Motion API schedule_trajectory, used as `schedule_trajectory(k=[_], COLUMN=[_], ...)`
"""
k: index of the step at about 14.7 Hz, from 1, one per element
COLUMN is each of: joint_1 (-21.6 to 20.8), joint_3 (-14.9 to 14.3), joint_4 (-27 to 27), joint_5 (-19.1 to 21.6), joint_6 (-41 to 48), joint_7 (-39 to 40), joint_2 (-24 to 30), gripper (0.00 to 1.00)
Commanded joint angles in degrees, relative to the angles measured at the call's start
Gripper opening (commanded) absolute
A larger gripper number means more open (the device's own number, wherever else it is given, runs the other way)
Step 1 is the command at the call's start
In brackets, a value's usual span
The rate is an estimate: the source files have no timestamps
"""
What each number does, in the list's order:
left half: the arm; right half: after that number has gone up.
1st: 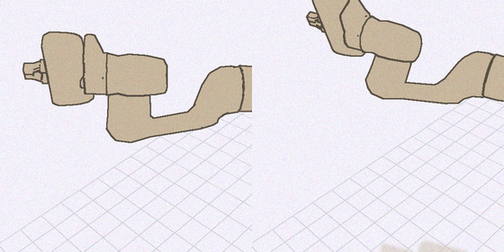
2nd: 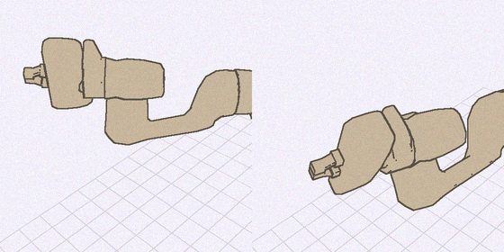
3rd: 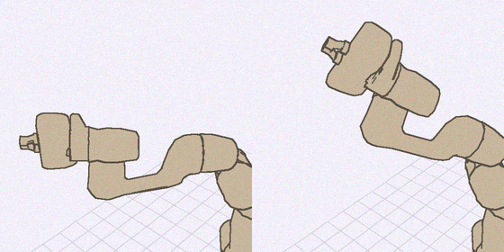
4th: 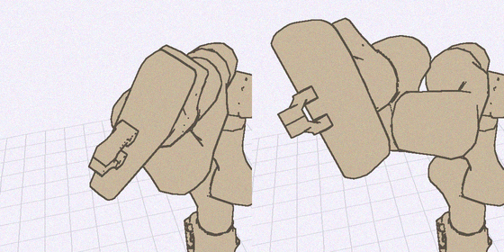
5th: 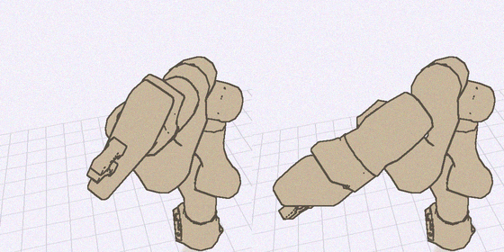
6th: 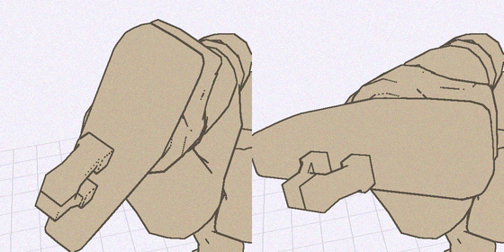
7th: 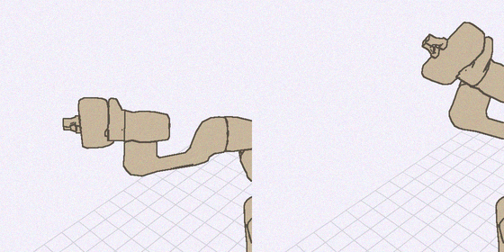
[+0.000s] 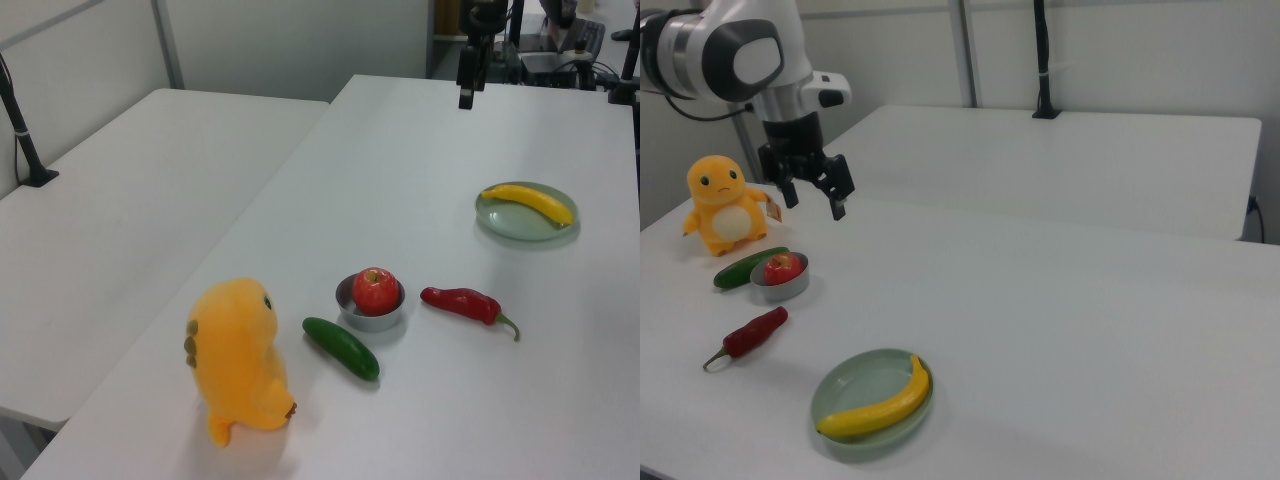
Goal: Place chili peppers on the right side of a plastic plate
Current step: 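Move the open gripper toward the red chili pepper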
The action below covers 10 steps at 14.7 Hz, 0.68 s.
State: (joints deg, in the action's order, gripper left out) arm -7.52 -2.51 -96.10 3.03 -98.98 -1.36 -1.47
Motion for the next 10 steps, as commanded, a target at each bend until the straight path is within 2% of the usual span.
schedule_trajectory(k=[1,10], joint_1=[-0.03,-0.39], joint_3=[3.38,7.69], joint_4=[-4.53,-7.70], joint_5=[1.54,2.42], joint_6=[-0.78,-0.78], joint_7=[0.75,-0.04], joint_2=[1.29,0.68], gripper=[1.00,1.00])
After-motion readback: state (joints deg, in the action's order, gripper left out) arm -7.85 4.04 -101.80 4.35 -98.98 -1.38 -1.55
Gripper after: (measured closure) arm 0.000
